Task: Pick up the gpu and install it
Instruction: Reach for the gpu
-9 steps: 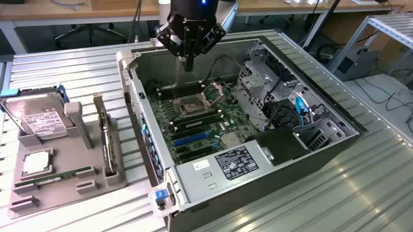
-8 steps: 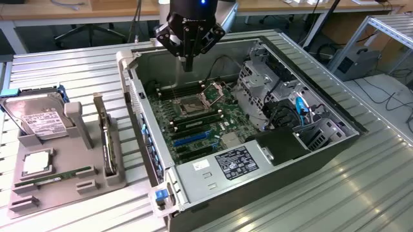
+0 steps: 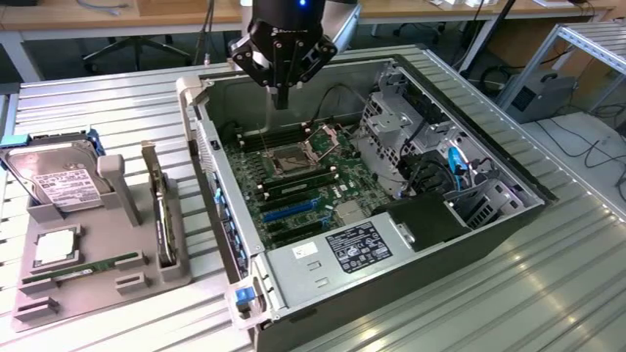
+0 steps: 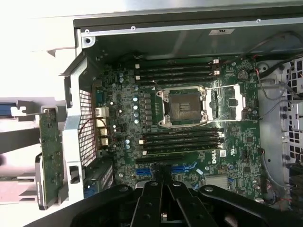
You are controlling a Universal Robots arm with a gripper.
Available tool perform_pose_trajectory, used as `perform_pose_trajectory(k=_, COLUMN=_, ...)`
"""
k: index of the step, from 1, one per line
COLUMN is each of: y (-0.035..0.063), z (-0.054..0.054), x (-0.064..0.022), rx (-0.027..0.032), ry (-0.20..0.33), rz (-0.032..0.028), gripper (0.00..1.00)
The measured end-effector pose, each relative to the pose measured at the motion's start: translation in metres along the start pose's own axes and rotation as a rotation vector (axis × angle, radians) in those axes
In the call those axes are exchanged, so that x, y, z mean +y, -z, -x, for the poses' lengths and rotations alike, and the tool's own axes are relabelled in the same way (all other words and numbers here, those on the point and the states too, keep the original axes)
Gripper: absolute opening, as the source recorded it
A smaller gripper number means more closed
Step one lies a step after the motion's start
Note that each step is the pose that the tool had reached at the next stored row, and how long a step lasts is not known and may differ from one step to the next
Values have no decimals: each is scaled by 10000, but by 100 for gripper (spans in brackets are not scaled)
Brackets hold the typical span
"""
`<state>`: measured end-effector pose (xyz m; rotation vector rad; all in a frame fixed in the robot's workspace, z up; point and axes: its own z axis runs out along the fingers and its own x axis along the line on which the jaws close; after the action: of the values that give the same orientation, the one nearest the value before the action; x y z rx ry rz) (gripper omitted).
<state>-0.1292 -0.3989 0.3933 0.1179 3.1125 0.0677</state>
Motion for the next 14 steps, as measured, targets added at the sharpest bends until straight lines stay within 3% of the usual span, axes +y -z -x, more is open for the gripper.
perform_pose_trajectory(k=14, y=2, z=-61, x=-5, rx=0, ry=-1, rz=0, gripper=11)
